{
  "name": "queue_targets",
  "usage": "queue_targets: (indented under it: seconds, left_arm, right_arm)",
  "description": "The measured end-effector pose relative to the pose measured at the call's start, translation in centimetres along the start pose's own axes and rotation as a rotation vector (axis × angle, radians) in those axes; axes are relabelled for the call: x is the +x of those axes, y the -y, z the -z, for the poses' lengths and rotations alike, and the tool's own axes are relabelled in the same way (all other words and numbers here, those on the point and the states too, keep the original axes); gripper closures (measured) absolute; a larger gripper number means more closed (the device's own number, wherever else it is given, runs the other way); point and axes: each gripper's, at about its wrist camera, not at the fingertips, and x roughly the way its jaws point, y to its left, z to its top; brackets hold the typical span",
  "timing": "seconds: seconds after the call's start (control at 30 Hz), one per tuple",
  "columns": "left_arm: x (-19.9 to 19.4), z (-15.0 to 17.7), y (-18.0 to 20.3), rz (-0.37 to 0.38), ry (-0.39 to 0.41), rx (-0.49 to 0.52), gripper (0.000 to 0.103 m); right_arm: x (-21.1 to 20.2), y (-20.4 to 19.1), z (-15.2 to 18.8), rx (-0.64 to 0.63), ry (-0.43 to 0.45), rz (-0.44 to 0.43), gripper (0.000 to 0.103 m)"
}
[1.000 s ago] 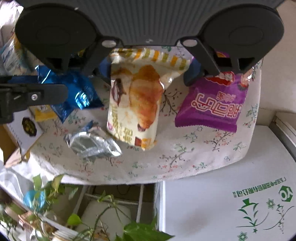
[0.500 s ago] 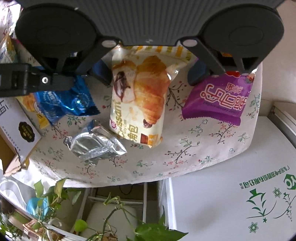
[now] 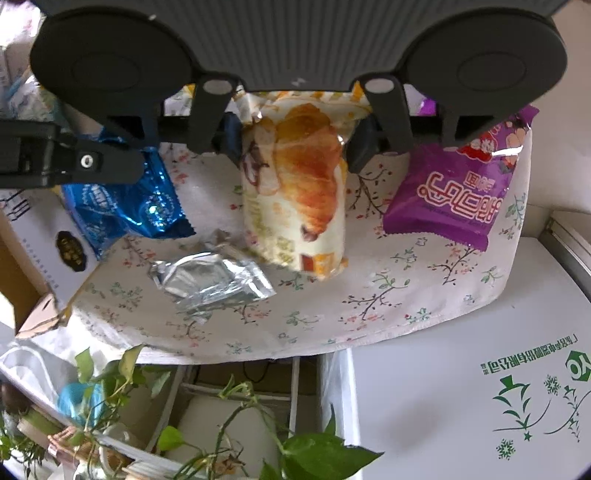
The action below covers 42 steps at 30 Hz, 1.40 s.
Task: Organize snacks
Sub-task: 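Grasp the croissant bread packet with the left tool while the right tool grasps the blue foil packet, then lift both packets and carry them over the cardboard box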
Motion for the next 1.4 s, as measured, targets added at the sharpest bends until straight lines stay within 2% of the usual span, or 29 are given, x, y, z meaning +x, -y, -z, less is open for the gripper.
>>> queue_targets:
  seconds: [0.93, 1.17, 1.4]
  left_arm:
    - [-5.7, 0.8, -0.8, 0.049, 0.113, -0.098, 0.051]
    - [-6.7, 1.2, -1.2, 0.033, 0.151, -0.129, 0.051]
    - [-7.2, 2.4, -1.4, 0.011, 0.171, -0.180, 0.051]
  right_arm:
    - [-5.8, -0.6, 0.8, -0.125, 0.115, -0.049, 0.032]
    - [-7.4, -1.0, 1.1, -0.190, 0.161, -0.047, 0.032]
    - [-8.4, -0.7, 0.8, -0.196, 0.187, -0.065, 0.032]
